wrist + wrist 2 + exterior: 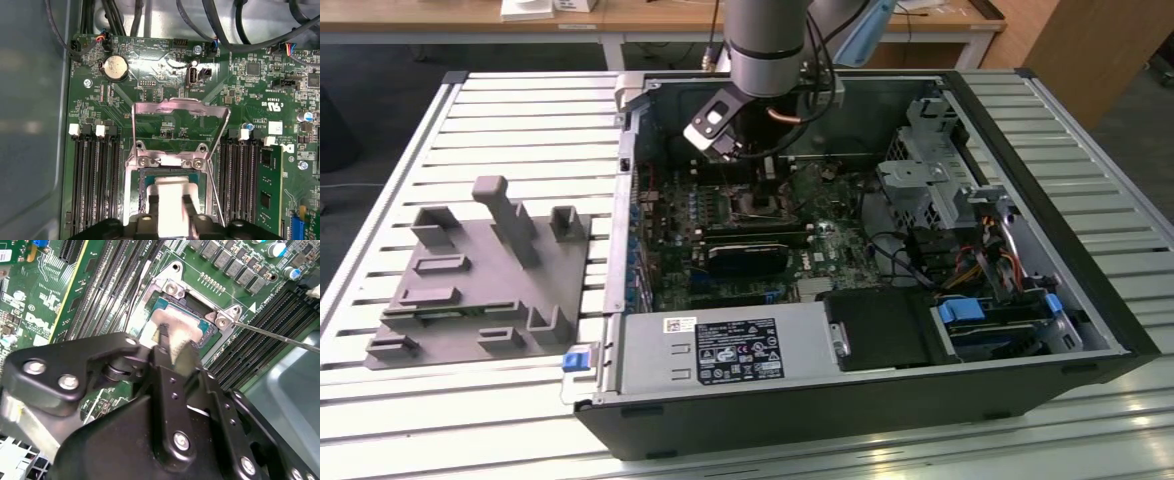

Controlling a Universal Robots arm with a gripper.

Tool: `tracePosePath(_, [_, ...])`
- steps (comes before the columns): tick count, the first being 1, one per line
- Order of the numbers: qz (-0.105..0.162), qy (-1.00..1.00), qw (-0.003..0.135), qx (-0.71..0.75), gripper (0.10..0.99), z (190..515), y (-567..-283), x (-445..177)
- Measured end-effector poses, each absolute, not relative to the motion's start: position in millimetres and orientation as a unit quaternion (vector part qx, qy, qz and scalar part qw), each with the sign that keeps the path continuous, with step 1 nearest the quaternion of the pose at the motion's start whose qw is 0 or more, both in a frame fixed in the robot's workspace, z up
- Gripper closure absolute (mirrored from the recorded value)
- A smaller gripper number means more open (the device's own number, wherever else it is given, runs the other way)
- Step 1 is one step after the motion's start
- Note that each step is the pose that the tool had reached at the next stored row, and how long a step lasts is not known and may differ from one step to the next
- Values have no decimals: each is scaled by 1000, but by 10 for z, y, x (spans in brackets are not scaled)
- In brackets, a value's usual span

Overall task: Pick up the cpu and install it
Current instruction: 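Place the cpu into insertion slot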

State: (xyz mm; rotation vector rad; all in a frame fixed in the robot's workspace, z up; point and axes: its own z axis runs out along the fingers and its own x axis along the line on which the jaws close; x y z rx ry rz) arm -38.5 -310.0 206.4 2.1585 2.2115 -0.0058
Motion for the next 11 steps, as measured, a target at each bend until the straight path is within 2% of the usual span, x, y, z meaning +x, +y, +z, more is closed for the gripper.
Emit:
tracePosePath(1, [-2,715,26,698,788,2068,-3099,-385])
tracePosePath(2, [-2,715,26,698,675,2068,-3099,-385])
tracePosePath(3, [-2,716,26,698,616,2069,-3099,-385])
tracePosePath(5, [-2,717,26,697,616,2066,-3099,-385])
tracePosePath(6, [-2,717,26,696,549,2061,-3099,-385])
tracePosePath(11, [-2,722,26,692,549,2026,-3099,-385])
